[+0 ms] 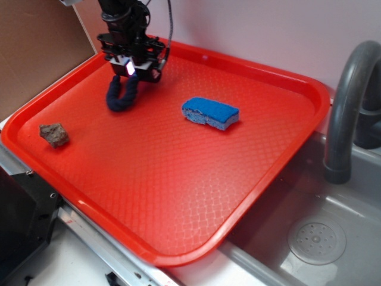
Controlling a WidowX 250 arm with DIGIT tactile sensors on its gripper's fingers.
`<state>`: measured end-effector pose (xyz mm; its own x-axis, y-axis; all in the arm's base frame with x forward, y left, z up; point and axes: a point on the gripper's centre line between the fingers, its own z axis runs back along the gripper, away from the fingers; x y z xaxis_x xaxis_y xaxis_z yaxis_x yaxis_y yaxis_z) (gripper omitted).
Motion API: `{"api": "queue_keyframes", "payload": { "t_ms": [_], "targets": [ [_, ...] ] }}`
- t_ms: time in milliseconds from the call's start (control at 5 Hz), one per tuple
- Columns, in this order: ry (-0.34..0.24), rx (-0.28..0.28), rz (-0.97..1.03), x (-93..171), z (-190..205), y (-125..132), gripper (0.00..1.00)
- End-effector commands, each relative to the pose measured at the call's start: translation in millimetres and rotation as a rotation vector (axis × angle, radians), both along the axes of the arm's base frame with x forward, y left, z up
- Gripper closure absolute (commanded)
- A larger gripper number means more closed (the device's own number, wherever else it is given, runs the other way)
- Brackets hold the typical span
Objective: Grab the blue rope.
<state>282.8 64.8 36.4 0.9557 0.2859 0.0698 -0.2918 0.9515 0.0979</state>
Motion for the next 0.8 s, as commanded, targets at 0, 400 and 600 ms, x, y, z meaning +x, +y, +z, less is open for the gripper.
{"api": "queue_keyframes", "payload": {
  "t_ms": [0,400,600],
  "targets": [
    [0.074,0.052,-0.217,-23,96,-41,1.00],
    [0.043,-0.025,-0.404,-47,161,-80,1.00],
    [0.077,-0.021,-0.382,-54,167,-86,1.00]
  ]
}}
